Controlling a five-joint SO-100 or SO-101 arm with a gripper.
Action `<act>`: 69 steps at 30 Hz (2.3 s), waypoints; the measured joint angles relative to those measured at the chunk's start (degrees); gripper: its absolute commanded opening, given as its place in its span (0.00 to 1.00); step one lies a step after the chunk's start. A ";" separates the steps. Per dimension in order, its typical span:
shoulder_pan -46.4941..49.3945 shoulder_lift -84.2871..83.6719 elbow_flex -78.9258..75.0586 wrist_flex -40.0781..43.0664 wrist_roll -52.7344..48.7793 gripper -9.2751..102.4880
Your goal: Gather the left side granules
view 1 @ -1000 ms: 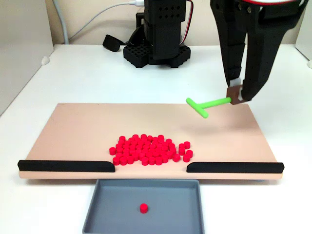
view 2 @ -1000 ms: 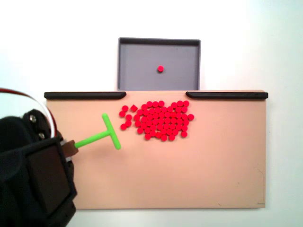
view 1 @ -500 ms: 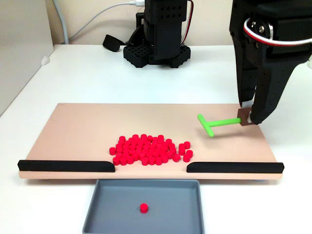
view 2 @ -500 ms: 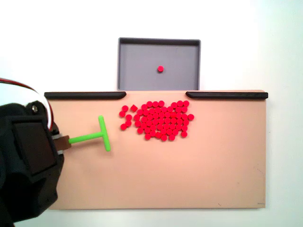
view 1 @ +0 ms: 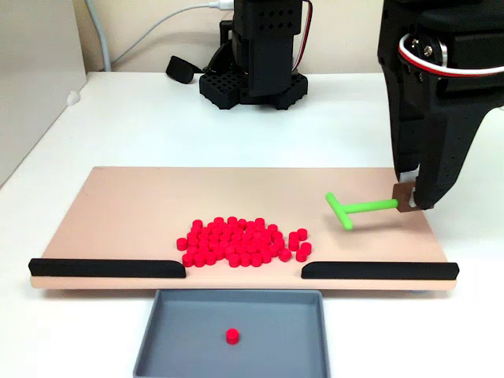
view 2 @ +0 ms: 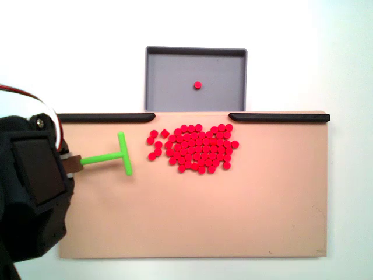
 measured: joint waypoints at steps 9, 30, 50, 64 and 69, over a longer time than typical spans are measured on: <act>0.35 -1.67 0.00 0.00 -0.18 0.08; 1.58 -6.68 -3.08 -0.26 -1.76 0.08; 4.39 -8.09 -4.13 0.44 -0.53 0.08; 5.98 -8.70 -4.39 0.44 -0.62 0.08; 6.86 -8.88 -4.39 0.44 -1.14 0.08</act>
